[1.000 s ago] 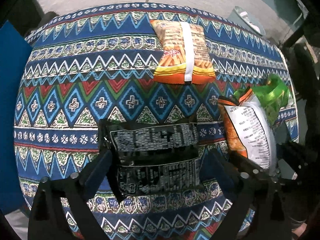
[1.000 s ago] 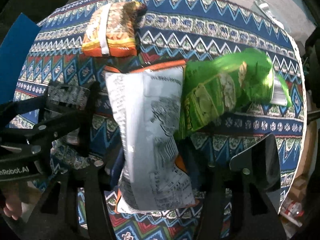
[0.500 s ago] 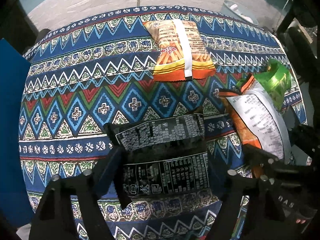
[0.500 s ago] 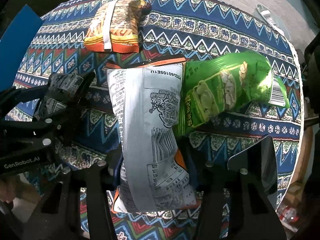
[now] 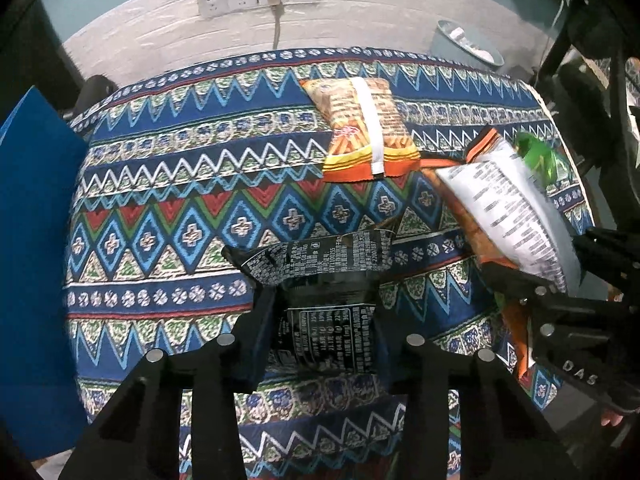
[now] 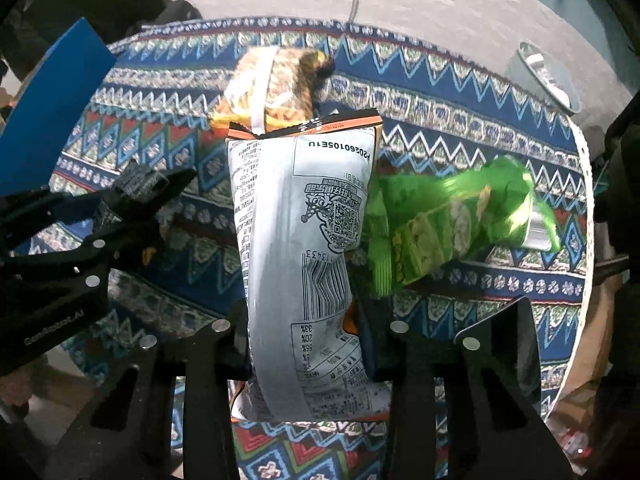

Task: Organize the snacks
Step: 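Lift and carry the black and white bags over the box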

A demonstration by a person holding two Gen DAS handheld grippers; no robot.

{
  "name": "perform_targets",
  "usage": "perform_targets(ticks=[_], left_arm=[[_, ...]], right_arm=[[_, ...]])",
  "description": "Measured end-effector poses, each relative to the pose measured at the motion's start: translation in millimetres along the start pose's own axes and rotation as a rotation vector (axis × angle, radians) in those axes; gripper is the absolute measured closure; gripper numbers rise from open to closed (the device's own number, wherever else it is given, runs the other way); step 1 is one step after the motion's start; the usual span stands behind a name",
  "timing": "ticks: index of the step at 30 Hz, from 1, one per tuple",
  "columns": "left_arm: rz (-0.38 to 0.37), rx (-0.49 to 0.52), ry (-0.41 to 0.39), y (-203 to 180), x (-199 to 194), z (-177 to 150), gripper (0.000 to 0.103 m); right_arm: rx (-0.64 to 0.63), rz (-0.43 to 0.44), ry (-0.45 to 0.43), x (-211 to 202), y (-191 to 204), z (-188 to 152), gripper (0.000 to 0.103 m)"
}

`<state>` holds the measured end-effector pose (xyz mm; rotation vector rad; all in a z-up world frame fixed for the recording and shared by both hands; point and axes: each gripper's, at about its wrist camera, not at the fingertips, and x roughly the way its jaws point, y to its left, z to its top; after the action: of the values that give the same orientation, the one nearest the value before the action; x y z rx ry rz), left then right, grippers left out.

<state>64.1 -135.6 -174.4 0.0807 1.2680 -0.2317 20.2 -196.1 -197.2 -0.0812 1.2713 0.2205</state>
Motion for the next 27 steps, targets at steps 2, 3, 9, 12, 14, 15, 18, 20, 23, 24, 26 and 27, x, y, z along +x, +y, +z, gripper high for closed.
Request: perform_targets(ticks=[2, 3, 9, 12, 14, 15, 18, 20, 23, 24, 26, 27], left_arm=[[0.006, -0.003, -0.012, 8.0, -6.2, -3.0, 0.061], [0.012, -0.002, -0.022, 10.1, -12.1, -6.1, 0.061], [0.037, 0.024, -0.091, 21.8, -44.1, -11.6, 0.061], [0.056, 0.043, -0.136, 23.6, -62.8, -14.4, 0.061], [0.07, 0.055, -0.164, 25.2, -74.3, -15.5, 0.061], [0.079, 0.06, -0.18, 26.8, -80.6, -16.4, 0.061], [0.095, 0.074, -0.212, 30.0, -95.0, -18.2, 0.061], [0.1, 0.077, -0.23, 32.3, -104.1, -20.6, 0.061], [0.108, 0.081, -0.256, 35.8, -116.1, -21.2, 0.061], [0.113, 0.08, -0.266, 37.0, -119.5, -21.3, 0.061], [0.122, 0.082, -0.284, 39.7, -126.1, -21.8, 0.061], [0.128, 0.084, -0.291, 40.7, -128.9, -22.3, 0.061]], right_arm=[[-0.007, -0.007, -0.012, -9.3, 2.6, 2.8, 0.066], [-0.007, -0.009, -0.02, -13.4, 4.1, 5.1, 0.066], [-0.007, 0.003, -0.056, -31.2, 2.2, 19.8, 0.066], [-0.009, 0.008, -0.076, -41.8, 5.1, 18.9, 0.066], [-0.009, 0.012, -0.088, -49.0, 5.9, 19.7, 0.066], [-0.01, 0.014, -0.095, -52.7, 6.8, 20.5, 0.066], [-0.01, 0.019, -0.112, -59.2, 10.1, 22.9, 0.066], [-0.013, 0.023, -0.126, -65.6, 12.5, 24.9, 0.066], [-0.021, 0.027, -0.152, -76.3, 17.7, 28.7, 0.066], [-0.024, 0.027, -0.159, -79.2, 19.2, 30.0, 0.066], [-0.029, 0.033, -0.174, -85.4, 23.2, 33.3, 0.066], [-0.031, 0.037, -0.179, -87.7, 25.0, 34.8, 0.066]])
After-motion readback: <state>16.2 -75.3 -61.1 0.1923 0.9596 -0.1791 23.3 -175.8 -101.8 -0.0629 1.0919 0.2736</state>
